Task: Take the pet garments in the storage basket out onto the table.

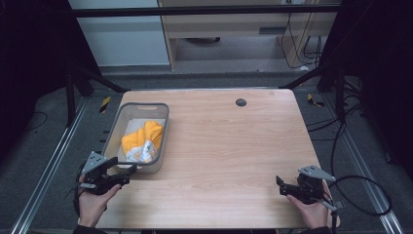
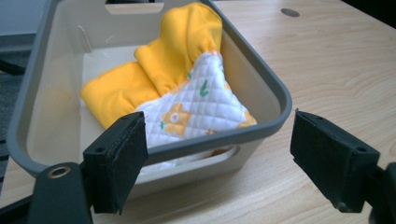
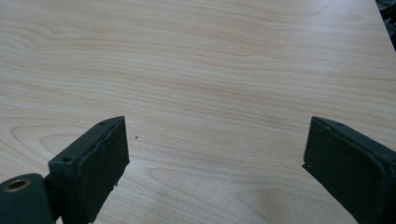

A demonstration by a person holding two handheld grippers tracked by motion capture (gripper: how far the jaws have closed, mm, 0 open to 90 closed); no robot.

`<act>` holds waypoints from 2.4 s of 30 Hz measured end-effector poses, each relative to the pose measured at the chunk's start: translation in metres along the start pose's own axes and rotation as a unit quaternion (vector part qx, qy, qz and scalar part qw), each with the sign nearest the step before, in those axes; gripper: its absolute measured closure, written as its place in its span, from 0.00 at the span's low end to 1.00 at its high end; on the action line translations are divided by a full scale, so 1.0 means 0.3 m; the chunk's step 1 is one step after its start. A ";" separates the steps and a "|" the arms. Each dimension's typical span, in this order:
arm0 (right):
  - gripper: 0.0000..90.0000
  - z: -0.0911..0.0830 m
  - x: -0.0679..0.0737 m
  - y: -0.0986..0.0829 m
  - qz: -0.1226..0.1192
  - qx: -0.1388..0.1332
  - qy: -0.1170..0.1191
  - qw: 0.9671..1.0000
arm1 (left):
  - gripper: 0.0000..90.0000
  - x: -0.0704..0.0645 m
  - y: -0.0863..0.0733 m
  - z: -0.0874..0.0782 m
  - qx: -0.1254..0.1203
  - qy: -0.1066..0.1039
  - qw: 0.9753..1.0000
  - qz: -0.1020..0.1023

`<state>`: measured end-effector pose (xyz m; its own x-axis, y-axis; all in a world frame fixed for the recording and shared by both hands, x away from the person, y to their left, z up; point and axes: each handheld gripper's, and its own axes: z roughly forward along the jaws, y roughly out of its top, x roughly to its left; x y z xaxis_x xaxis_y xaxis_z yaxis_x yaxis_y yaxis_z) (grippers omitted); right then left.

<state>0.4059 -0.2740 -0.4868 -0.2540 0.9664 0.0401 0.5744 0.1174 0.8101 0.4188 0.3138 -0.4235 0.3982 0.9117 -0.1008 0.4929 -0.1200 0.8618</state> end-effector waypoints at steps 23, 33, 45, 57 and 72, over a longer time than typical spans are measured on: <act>0.07 0.000 0.002 0.003 -0.007 -0.003 0.000 1.000 | 0.20 0.012 0.122 0.010 -0.012 -0.001 1.000 0.001; 0.07 0.000 0.002 0.003 -0.008 -0.003 0.002 1.000 | 0.21 0.008 0.186 0.027 -0.014 0.001 1.000 0.008; 0.07 0.001 0.003 0.005 -0.007 -0.002 0.005 1.000 | 0.22 0.007 0.274 0.042 -0.013 0.012 1.000 0.018; 0.08 0.001 0.003 0.006 -0.008 -0.002 0.007 1.000 | 0.23 -0.017 0.318 0.107 0.021 0.011 0.999 0.033; 0.08 0.007 0.002 0.006 -0.012 0.003 0.009 1.000 | 0.25 -0.025 0.340 0.178 0.068 0.018 0.996 0.051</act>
<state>0.4084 -0.2726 -0.4865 -0.2827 0.9587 0.0309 0.5728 0.1429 0.8071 0.5075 0.2737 -0.3615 0.4254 0.9050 0.0037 0.5521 -0.2627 0.7913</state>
